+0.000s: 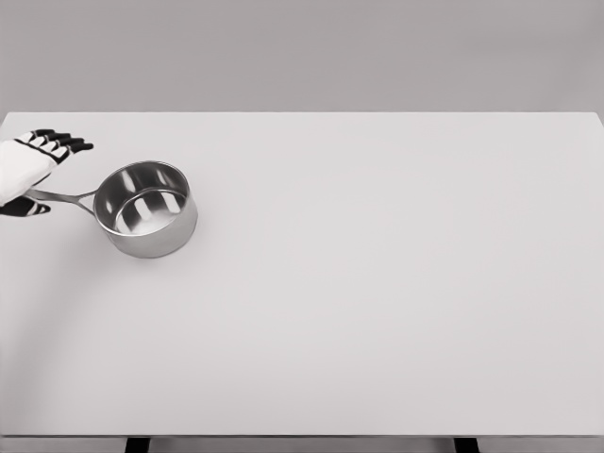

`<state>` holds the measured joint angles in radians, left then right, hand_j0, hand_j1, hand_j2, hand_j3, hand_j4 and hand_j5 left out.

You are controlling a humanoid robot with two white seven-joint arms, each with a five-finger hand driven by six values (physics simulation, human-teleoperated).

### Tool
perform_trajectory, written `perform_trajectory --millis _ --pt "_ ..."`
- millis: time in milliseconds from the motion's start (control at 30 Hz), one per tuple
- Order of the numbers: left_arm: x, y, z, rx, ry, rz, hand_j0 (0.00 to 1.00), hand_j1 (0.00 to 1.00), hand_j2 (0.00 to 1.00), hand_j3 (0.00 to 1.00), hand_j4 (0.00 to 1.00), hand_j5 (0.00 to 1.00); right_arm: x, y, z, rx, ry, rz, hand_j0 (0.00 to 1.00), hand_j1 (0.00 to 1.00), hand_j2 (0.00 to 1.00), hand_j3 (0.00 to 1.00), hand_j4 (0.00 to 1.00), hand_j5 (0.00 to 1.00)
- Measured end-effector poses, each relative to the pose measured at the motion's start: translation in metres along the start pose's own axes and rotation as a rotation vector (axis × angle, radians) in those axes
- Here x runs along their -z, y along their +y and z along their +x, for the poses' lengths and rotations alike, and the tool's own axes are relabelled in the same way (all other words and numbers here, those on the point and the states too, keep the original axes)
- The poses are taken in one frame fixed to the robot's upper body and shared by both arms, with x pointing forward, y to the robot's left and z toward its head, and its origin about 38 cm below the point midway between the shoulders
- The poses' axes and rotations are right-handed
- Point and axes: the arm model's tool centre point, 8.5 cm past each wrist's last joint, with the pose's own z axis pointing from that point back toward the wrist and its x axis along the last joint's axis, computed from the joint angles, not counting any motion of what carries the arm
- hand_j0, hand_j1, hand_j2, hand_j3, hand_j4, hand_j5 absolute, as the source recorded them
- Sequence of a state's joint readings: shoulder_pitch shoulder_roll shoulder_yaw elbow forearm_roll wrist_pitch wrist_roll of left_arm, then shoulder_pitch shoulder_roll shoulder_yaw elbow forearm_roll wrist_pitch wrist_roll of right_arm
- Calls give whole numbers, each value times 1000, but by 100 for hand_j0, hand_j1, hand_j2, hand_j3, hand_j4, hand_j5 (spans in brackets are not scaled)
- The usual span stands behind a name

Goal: Rotate pot handle

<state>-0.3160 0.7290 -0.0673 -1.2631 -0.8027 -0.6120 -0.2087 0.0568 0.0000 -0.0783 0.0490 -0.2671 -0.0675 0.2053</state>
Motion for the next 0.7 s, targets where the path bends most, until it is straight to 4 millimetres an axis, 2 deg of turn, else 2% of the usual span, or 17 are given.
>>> perform_trajectory --millis 167,300,400,633,700 --pt "-1 8 12 -8 -41 35 100 100 100 100 100 100 0 0 0 0 0 0 100 100 100 100 100 100" --pt "-11 4 20 -18 -68 28 100 100 100 100 100 100 0 0 0 0 0 0 100 100 100 100 100 100" --pt "-20 8 26 -24 -96 35 100 100 100 100 100 100 0 0 0 0 0 0 100 100 100 100 100 100" --pt "-46 39 41 -77 -162 142 100 100 100 100 100 100 0 0 0 0 0 0 100 100 100 100 100 100" --pt "-58 43 51 -102 -186 173 100 100 100 100 100 100 0 0 0 0 0 0 100 100 100 100 100 100"
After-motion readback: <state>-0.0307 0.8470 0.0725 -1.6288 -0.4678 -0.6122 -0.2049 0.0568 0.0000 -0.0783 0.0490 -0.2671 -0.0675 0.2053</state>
